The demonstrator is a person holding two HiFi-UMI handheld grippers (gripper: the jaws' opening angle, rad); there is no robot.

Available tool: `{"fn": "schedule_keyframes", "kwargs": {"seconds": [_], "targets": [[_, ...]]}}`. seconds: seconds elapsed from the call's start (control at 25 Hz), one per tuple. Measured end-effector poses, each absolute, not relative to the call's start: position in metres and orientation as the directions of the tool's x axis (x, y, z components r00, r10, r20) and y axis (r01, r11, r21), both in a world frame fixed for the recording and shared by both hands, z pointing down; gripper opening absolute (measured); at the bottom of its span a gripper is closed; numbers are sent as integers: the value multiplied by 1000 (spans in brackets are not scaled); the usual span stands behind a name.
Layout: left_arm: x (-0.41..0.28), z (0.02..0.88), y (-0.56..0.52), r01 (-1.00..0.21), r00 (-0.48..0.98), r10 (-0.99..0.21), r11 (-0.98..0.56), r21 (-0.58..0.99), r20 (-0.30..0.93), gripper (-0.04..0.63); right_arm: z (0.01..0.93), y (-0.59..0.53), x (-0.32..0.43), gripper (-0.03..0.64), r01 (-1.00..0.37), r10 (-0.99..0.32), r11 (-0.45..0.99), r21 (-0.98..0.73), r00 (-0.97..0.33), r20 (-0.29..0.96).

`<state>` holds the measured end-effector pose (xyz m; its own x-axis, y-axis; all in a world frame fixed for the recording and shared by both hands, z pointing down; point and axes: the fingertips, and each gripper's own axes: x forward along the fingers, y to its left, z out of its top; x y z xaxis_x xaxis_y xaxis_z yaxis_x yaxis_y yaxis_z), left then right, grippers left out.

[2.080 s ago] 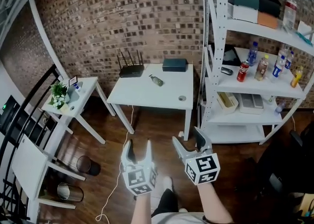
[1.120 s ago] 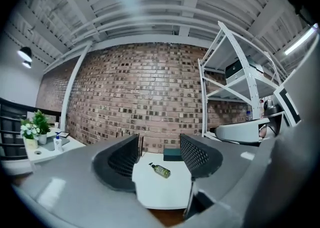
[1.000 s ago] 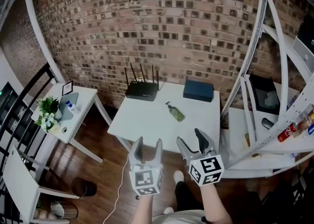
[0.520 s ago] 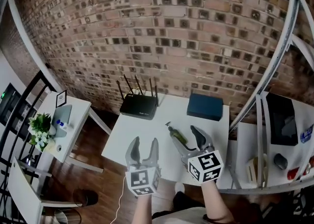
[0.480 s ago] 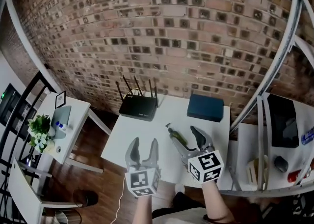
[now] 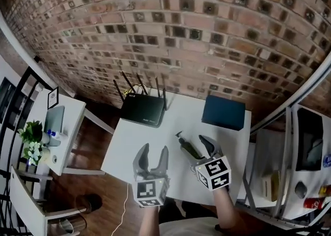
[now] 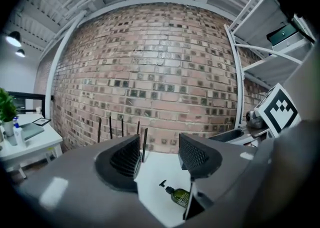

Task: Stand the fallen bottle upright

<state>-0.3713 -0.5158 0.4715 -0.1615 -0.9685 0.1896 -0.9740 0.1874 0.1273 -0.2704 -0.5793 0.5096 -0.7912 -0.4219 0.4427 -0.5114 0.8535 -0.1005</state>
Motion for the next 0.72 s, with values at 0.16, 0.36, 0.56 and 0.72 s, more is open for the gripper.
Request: {"fn": "schedule_keyframes", "kwargs": {"seconds": [0.16,0.36,0.56,0.72], "targets": [[-385,508,-535,-972,-129,-958,173,157,257,268,557,-590,-280,293,-521,-393,848,-99,-742,543],[-399,550,-546,-970,-95,-938,161,179,332,261,606,-599,-290,275,-531,-343,838,-127,-693,634],[-411,588,-560,-972,-55,-924,136,191,379,253,645,-615,-303,243,-522,-304,843,-126,-657,690],[-410,612,-565,-970,-11,-911,109,215,412,250,668,-620,-317,233,-494,-240,856,-150,-638,732]]}}
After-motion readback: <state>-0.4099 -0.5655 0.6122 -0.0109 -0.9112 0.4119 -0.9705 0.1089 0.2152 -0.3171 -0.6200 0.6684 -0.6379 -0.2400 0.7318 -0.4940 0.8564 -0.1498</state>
